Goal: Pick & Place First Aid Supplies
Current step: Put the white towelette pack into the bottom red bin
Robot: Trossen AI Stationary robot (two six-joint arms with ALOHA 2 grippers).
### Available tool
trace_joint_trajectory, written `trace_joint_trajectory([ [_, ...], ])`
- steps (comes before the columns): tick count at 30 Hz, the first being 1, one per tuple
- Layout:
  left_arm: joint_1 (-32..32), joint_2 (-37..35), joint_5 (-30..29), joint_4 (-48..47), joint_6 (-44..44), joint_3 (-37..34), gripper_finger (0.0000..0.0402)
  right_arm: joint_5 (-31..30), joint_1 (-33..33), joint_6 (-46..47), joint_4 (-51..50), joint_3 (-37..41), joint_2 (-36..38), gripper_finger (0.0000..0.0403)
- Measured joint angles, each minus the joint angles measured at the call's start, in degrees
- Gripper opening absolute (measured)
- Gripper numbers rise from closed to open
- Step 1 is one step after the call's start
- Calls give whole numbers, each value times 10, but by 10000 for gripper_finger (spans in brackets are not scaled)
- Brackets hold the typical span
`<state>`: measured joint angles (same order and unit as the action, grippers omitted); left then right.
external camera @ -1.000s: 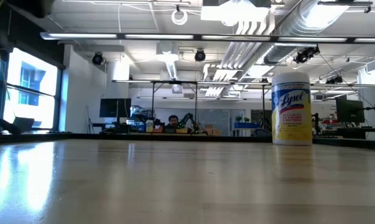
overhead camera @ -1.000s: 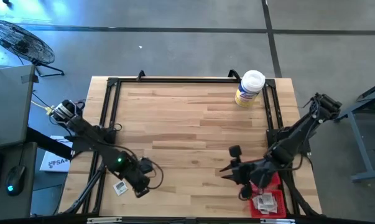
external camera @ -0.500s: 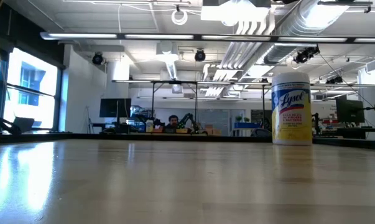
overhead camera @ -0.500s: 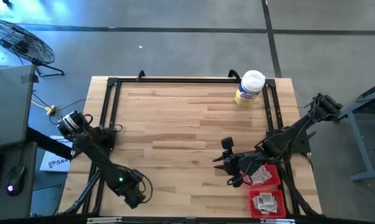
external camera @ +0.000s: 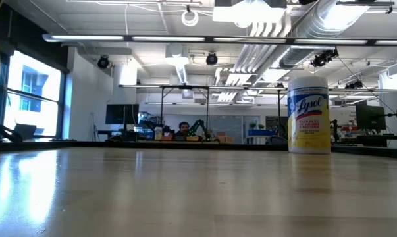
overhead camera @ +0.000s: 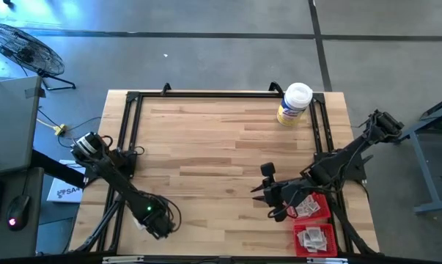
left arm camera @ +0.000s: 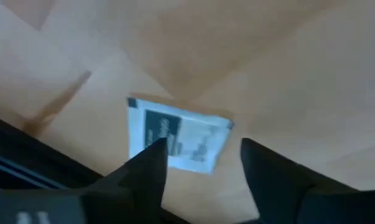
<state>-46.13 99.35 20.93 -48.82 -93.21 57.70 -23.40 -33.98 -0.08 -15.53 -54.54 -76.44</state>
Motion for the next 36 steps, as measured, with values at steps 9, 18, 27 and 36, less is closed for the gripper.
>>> trace_joint_trajectory([
  [9, 0, -1, -22, 47, 45, -28, 98, 0, 0, 0, 0, 0, 0, 94],
  [18, 0, -3, -48, 42, 92, -43, 50, 0, 0, 0, 0, 0, 0, 94],
  [27, 0, -12, -75, 31, 145, -41, 3, 0, 0, 1, 0, 0, 0, 94],
  [36, 6, -55, -308, 17, 268, 34, 0, 45, -1, -2, 3, 0, -6, 94],
])
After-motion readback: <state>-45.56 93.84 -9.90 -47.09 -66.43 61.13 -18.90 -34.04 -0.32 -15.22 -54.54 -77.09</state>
